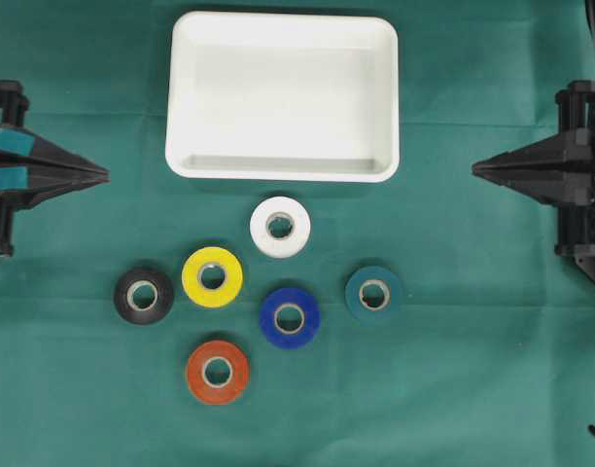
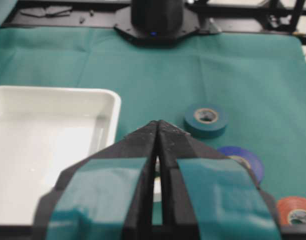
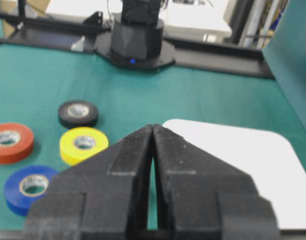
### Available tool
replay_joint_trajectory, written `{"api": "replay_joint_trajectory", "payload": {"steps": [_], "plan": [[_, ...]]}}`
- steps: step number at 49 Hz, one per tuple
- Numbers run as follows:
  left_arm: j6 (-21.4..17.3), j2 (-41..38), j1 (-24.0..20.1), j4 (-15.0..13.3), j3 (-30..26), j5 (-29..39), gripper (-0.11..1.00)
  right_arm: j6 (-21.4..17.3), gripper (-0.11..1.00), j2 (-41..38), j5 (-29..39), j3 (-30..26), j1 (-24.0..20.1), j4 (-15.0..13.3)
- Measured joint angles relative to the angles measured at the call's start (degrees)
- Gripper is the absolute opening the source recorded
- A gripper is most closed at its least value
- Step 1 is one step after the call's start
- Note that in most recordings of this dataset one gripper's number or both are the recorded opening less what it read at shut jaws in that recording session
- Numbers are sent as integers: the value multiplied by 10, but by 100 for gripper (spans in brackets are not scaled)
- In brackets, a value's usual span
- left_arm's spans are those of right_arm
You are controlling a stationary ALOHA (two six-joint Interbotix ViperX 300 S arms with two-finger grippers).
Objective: Put the tape into the white case with the right arm.
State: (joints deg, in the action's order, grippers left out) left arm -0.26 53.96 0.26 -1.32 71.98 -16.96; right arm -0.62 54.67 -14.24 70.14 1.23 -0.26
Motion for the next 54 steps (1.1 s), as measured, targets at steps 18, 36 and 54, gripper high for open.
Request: {"api": "replay_joint_trajectory", "payload": {"steps": [18, 36, 54], "plan": [[0, 111, 8, 0, 40, 46, 0, 3, 40, 35, 1, 25, 0, -11], [0, 123, 9, 0, 40, 69, 0, -1, 66, 35, 18, 41, 0, -14], [2, 123, 8, 0, 40, 77, 0, -61, 66, 17, 171, 34, -21, -14]]}}
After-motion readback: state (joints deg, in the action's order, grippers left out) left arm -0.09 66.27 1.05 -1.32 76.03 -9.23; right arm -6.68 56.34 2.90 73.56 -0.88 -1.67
